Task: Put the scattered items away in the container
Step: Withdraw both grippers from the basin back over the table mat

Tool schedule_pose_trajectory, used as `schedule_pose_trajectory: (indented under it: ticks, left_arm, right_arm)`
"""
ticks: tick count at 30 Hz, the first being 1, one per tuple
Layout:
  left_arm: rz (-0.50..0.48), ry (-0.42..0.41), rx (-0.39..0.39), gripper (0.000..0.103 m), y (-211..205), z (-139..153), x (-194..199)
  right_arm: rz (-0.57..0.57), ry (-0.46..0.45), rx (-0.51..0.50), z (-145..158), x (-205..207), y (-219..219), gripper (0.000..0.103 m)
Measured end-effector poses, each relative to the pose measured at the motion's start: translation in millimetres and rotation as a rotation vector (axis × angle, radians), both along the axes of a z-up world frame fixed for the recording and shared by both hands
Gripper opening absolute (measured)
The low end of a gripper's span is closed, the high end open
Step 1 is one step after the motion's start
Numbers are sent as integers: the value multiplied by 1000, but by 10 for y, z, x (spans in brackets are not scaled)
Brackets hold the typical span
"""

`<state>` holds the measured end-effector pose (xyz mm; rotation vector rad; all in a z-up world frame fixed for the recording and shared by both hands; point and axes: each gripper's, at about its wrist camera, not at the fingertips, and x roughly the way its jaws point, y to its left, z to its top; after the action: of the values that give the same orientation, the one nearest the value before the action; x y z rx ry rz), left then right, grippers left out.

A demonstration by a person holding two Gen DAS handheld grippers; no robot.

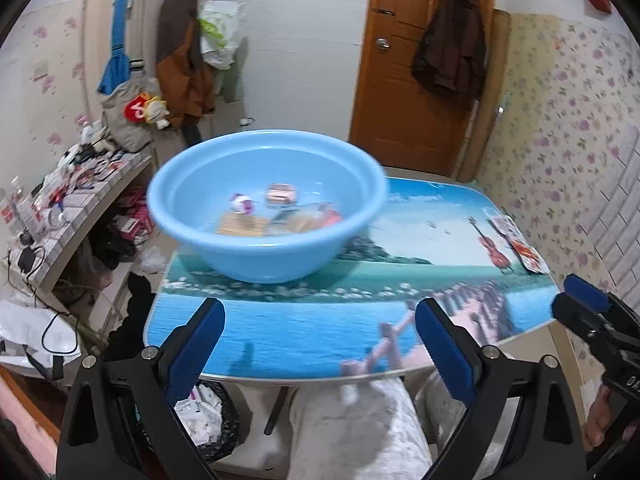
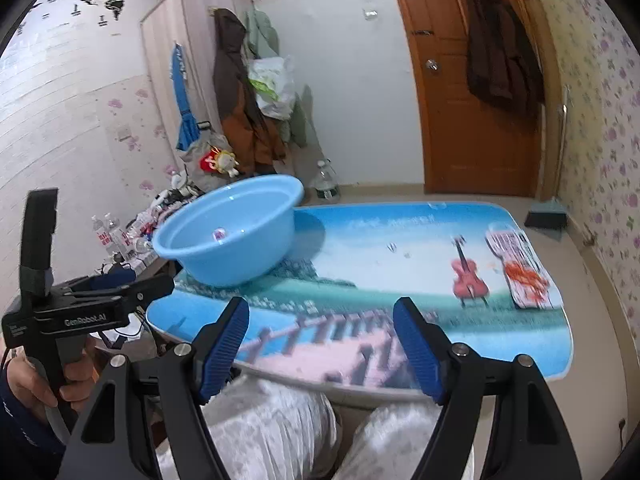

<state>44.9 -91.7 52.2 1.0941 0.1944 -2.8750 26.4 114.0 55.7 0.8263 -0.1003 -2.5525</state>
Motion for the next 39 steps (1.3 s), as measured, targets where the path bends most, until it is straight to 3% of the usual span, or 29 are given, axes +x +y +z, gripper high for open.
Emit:
schedule_pose_trajectory:
  ticks: [7, 14, 15, 17, 20, 26, 39]
  left_arm:
    - [-65, 29, -3, 101, 279, 77, 104]
    - [-8, 28, 21, 101, 289, 55, 124]
    - [-1, 29, 28, 101, 272, 53, 124]
    - [4, 28, 65, 101, 261, 48, 110]
    - [-14, 36, 75, 101, 302, 33, 104]
    - [-32, 14, -10, 101, 437, -58, 68]
    - [-55, 2, -19, 101, 516, -162, -3]
  right_arm:
    - [-51, 51, 13, 64, 147, 120, 76]
    - [-57, 155, 15, 96, 350, 117, 77]
    - [-70, 157, 15, 92, 360, 114, 79]
    - [-78, 154, 36, 72, 372, 75, 103]
    - [-52, 159, 27, 52, 389, 17, 103]
    - [-56, 106, 4, -54, 303, 13, 103]
    - [-102, 76, -7, -197, 177, 73, 103]
